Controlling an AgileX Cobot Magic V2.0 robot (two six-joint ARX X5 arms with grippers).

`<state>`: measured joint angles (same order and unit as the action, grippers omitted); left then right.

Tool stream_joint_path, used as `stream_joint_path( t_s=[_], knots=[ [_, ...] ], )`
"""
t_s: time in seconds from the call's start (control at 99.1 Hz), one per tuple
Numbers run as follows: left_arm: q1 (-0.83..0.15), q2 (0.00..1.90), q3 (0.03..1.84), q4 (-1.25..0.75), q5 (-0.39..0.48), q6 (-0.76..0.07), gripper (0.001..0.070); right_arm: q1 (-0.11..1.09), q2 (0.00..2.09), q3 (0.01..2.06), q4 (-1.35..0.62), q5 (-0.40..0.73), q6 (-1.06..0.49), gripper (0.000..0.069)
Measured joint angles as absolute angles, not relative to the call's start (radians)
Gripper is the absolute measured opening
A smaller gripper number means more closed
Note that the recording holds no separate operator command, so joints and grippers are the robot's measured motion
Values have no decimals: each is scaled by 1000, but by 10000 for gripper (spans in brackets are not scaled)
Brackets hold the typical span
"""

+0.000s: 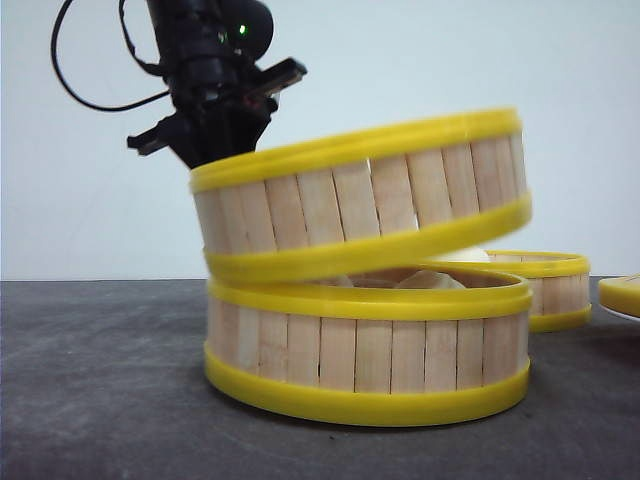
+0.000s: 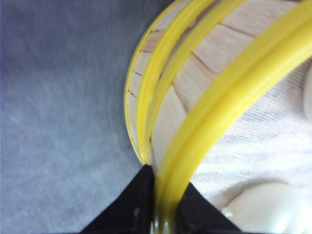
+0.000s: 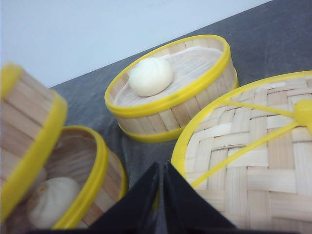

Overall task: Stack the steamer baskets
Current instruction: 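Lower the held basket with the left gripper onto the front basket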

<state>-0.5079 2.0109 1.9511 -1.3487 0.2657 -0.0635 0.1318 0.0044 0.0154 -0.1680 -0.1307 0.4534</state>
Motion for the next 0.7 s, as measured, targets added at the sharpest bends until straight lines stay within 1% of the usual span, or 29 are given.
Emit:
stream_joint_path(
  t_s=[0.282,0.555,0.696],
  knots=[
    [-521,2012,1952,-1373,275,-72,17,132,4,15,-168,-131,453,11],
    [-530,2012,1952,-1374,263,-72,17,132,4,15,-168,-131,453,11],
    [-534,2012,1952,-1374,235,-79,17,132,4,15,-168,-134,453,11]
  ],
)
